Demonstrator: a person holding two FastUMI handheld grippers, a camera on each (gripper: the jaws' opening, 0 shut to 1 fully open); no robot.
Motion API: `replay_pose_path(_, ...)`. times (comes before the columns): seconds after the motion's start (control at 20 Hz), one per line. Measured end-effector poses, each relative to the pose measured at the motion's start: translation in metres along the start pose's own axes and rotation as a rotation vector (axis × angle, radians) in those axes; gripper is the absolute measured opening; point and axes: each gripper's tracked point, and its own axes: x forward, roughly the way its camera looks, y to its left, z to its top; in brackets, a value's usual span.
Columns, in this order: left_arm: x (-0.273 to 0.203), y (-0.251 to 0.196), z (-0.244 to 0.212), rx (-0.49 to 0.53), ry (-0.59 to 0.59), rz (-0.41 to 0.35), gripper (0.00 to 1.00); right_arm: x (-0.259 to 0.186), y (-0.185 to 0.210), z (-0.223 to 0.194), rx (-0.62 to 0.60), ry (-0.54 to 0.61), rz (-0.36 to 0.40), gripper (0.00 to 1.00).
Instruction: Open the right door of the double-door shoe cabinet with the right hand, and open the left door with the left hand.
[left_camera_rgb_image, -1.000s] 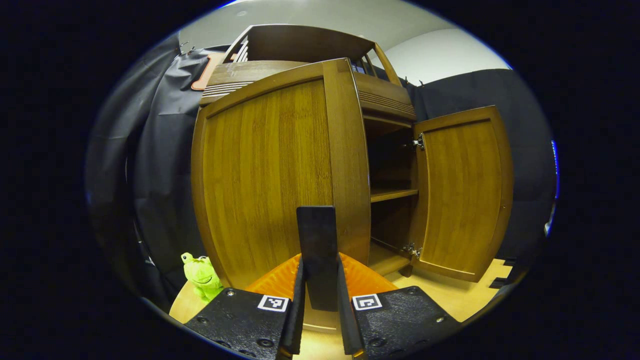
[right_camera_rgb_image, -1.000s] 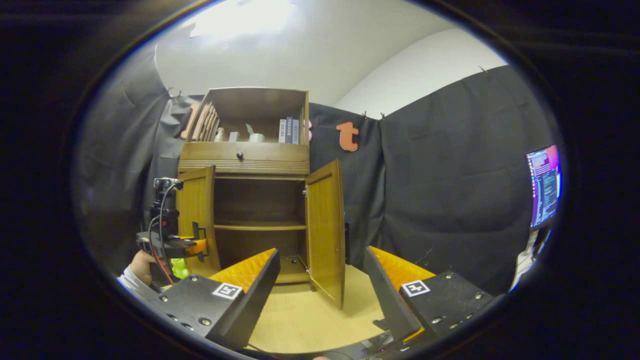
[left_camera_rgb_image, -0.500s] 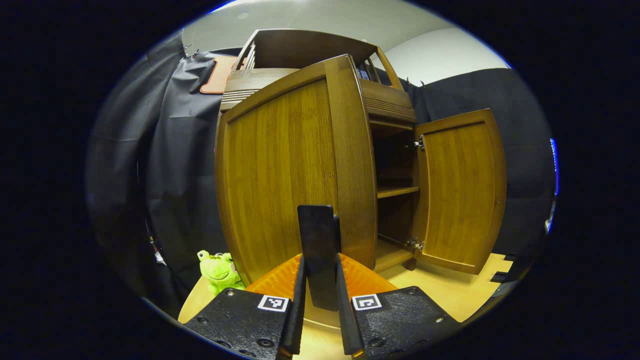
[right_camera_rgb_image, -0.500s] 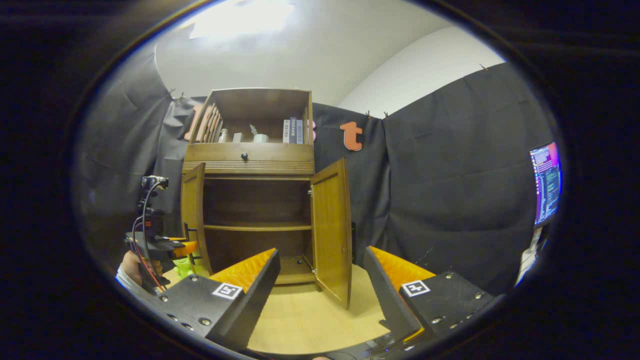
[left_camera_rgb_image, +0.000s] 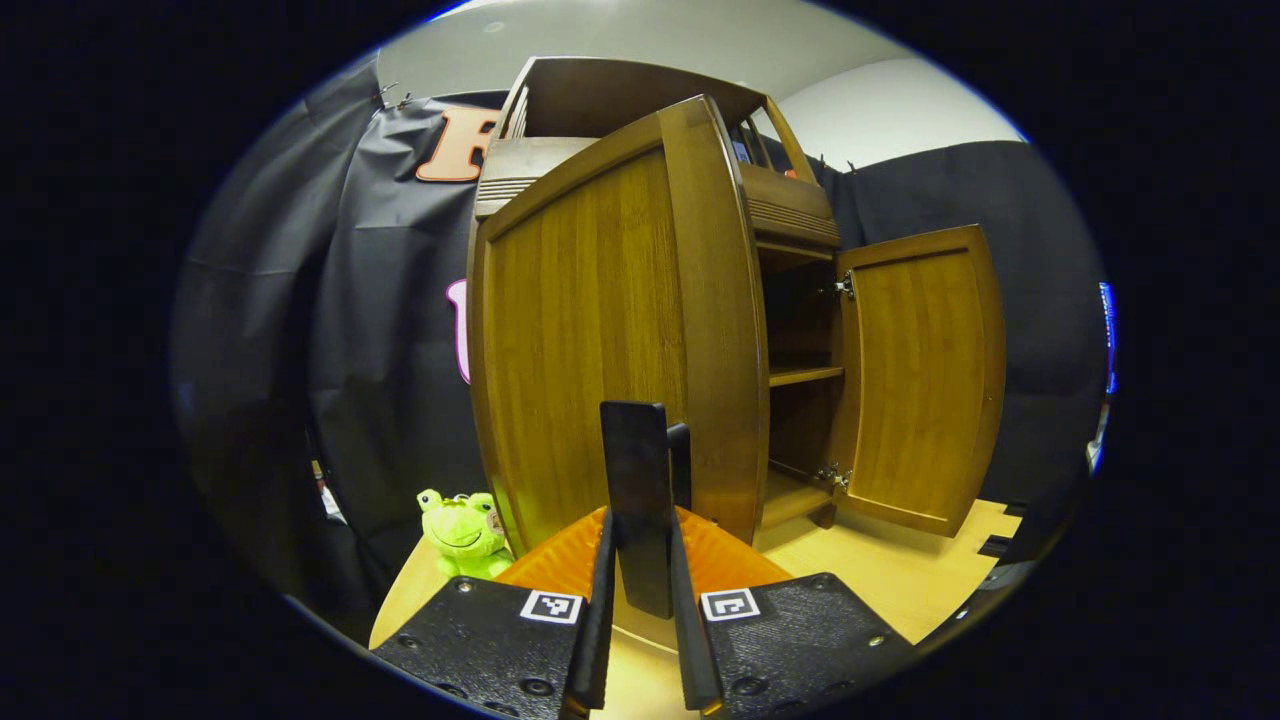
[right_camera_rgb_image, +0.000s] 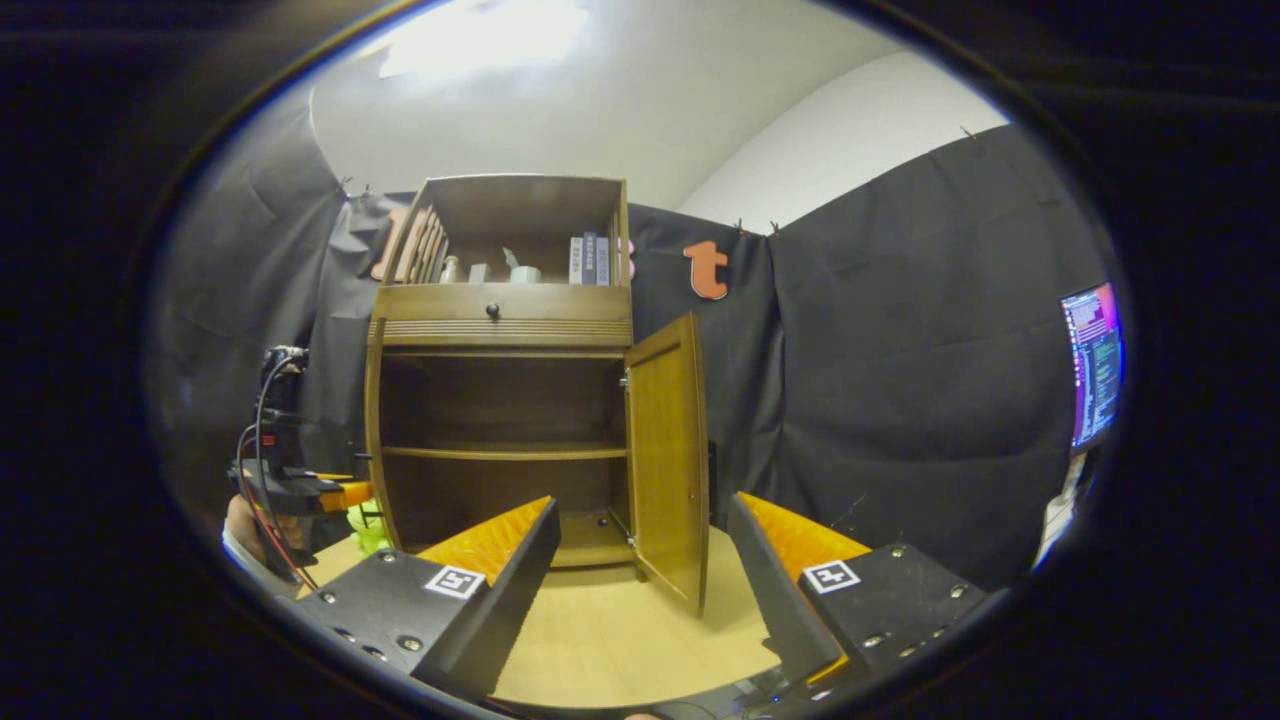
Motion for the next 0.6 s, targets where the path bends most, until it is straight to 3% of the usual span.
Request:
replay_pose_path(0.3, -0.024, 0.033, -0.004, 0.015, -0.010, 0.062, 0.27, 0.000, 0.004, -0.004, 0.008, 0.006, 0.007, 1.00)
replay_pose_path(0.6, -0.039, 0.092, -0.003, 0.026, -0.018, 0.183, 0.24, 0.004, 0.015, -0.008, 0.012, 0.012, 0.023, 0.97)
